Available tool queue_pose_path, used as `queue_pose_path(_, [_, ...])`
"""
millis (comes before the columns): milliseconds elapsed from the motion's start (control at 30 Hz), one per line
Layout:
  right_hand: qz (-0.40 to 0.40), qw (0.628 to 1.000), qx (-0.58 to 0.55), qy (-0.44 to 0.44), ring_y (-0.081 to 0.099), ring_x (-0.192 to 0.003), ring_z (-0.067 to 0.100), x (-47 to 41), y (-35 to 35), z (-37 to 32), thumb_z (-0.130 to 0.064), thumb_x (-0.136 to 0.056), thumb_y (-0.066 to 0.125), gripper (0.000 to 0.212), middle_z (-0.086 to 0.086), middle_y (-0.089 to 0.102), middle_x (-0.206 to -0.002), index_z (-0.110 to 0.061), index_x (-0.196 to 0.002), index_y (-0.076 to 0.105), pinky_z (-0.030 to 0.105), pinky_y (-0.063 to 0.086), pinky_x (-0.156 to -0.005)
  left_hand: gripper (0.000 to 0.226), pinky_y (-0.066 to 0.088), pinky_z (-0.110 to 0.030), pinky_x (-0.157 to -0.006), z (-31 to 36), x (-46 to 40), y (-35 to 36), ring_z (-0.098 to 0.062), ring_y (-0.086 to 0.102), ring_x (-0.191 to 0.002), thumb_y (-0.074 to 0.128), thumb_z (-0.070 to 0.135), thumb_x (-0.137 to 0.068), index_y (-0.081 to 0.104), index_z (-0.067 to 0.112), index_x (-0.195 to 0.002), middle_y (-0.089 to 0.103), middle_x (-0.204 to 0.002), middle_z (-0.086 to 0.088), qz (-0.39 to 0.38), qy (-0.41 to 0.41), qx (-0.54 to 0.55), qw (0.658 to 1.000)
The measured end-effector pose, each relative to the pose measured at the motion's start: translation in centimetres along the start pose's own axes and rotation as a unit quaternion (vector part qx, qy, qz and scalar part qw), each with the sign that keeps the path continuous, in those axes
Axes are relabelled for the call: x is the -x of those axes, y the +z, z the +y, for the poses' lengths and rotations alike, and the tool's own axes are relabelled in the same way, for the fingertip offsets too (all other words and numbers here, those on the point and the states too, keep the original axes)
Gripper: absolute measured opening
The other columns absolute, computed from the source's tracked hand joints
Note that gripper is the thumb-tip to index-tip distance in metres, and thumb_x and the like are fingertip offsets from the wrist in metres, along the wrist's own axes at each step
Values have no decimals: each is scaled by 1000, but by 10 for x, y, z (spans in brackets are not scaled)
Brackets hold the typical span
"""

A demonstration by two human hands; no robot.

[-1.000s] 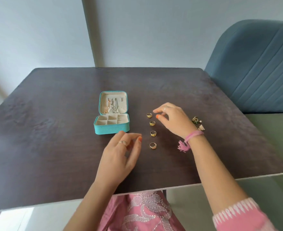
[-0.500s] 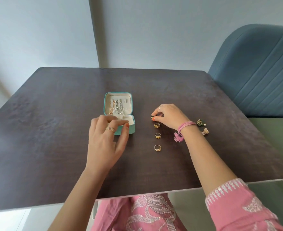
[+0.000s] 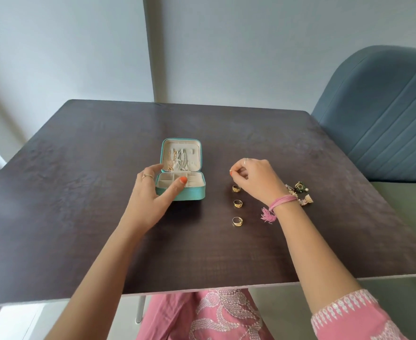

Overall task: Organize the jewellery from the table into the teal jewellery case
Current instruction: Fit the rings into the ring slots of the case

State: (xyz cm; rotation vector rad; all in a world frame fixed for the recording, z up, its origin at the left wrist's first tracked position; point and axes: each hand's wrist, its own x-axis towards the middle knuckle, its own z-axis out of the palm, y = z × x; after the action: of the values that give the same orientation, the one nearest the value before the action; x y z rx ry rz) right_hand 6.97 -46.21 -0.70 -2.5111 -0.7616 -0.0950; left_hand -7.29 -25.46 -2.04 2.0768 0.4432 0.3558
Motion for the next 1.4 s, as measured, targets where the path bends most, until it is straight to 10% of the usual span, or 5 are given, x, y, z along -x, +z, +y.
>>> queue_pose_path(200, [79, 990, -117, 14, 65, -67, 4, 18, -3, -10, -12, -84, 66, 12, -1, 72, -81, -12, -93, 73, 2, 46, -72, 107, 43, -34, -104, -16, -8, -7, -3, 55, -114, 68, 79, -51, 33, 29, -139, 52, -132, 11, -98, -28, 34, 994])
queue_pose_path(467, [20, 982, -183, 32, 71, -75, 6, 31, -2, -24, -11, -81, 67, 15, -4, 74, -83, -18, -93, 73, 27, 56, -84, 129, 36, -37, -110, -21, -8, -14, -8, 43, -130, 78, 75, -40, 25, 28, -147, 41, -142, 12, -123, 20, -21, 992])
queue_pose_path(700, [-23, 985, -170, -1, 66, -70, 0, 39, 0, -38, -11, -80, 70, 18, -10, 70, -80, -17, -96, 73, 13, 53, -78, 116, 30, -23, -106, -24, 10, -8, -5, 36, -128, 85, 51, -55, 19, 33, -148, 36, -129, 19, -89, 80, -69, 990])
queue_pose_path(1400, [-87, 984, -6, -154, 61, -75, 5, 29, 10, -54, -15, -83, 68, 15, -5, 71, -84, -18, -96, 75, 16, 45, -75, 130, 30, -20, -107, -40, 34, -1, -9, 42, -126, 58, 85, -55, 14, 10, -151, 46, -139, 1, -85, 166, -94, 978])
